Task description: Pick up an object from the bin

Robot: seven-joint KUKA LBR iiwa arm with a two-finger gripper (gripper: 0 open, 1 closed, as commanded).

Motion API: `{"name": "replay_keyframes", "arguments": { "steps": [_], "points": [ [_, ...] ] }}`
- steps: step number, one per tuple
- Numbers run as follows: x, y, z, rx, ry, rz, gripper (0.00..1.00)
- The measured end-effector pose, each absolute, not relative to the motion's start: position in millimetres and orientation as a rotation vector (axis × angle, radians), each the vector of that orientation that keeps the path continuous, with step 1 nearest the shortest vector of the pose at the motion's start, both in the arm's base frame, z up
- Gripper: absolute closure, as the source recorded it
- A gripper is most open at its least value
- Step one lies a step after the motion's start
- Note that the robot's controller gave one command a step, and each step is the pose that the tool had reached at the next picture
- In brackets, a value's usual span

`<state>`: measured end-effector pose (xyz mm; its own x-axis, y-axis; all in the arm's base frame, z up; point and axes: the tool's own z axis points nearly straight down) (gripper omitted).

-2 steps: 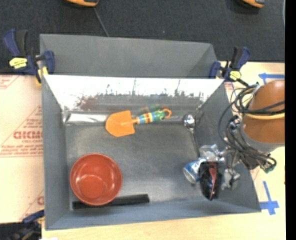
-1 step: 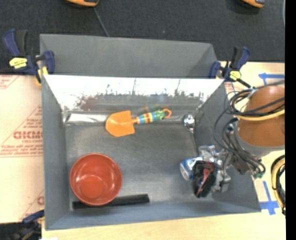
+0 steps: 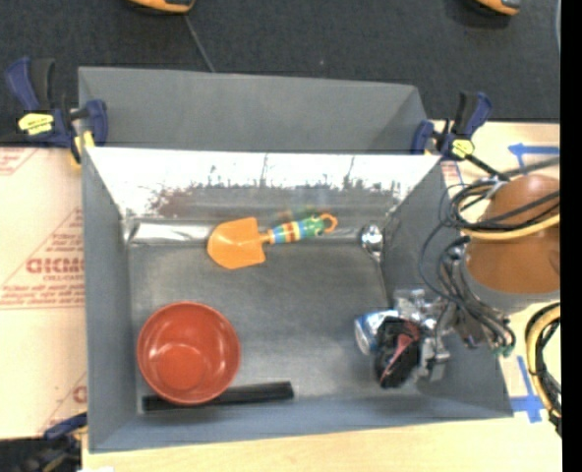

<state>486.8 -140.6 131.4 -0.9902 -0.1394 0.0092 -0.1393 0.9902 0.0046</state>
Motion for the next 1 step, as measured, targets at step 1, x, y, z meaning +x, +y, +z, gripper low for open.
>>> {"name": "replay_keyframes", "arguments": {
  "steps": [1],
  "points": [
    [521.8,-146.0,80.2,0.529,-3.105,0.01,1.0]
  ]
}}
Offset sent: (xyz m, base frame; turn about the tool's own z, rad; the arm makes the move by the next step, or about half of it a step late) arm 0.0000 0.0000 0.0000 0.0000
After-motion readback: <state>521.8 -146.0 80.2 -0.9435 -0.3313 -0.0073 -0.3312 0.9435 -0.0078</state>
